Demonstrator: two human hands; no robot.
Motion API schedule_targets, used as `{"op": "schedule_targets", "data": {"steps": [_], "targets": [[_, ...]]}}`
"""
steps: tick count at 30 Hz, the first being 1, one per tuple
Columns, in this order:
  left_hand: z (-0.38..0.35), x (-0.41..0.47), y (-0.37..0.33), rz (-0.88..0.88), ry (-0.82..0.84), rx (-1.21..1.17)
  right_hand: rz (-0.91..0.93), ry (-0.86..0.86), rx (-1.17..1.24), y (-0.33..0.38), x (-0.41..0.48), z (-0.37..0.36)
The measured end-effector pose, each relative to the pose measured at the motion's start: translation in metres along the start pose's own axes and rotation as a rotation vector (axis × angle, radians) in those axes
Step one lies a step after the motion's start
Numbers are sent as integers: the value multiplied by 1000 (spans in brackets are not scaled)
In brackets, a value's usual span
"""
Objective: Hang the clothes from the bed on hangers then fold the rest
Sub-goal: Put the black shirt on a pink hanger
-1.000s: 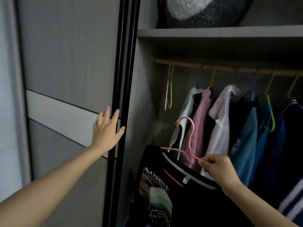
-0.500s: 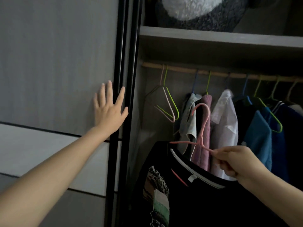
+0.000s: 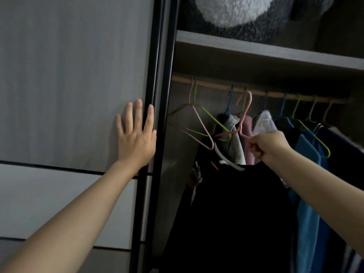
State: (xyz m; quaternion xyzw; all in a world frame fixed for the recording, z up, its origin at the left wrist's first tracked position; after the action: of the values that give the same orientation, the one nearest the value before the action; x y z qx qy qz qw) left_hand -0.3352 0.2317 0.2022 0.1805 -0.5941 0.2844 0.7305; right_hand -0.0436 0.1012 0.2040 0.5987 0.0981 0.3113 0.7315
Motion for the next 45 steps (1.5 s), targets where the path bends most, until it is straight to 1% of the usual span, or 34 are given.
{"op": "schedule_targets", "data": {"steps": [3,6,9,12,14,19,23,28,31,34,39,45], "targets": [[-1,0,1,-8,7,2,-6,1,24,15,15,-4],[-1,0,0,-22,8,11,27,109,-61,19,21,-27],[1,0,0,-30,-13,18,69,122,-157,-1,18,-45],[1,1,-1,-30,-14,30,19,99,-175,-34,20,-49],[0,1,-1,-31,-18,39,-23,100,-170,-55,22,-47],[-1,-1,1,-19,-35,35,-50,64,-110,-90,25,-21],[-2,-2,1,-8,-32,37,-85,36,-32,-100,27,6],[-2,-2,0,9,-12,42,-64,55,38,-67,31,4],[-3,-2,-1,20,9,50,-7,86,70,-33,39,-10],[-3,-3,1,29,20,64,68,72,95,3,57,-20],[-2,-4,0,21,12,76,172,35,-69,48,102,-27],[-1,-3,1,31,-28,84,210,44,-66,89,153,-58]]}}
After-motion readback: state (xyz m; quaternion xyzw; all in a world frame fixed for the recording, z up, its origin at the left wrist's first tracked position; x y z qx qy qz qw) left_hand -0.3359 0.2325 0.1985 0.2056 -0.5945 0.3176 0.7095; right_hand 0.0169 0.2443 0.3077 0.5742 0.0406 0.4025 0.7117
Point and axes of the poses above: each hand's wrist, its own x-axis towards the middle knuckle, its own z-axis out of the back of the hand, y = z × x, the point moved 9 cm from there along x, towards the middle knuckle, and after that the axes turned 15 degrees about -x, right-handed, at the moved point
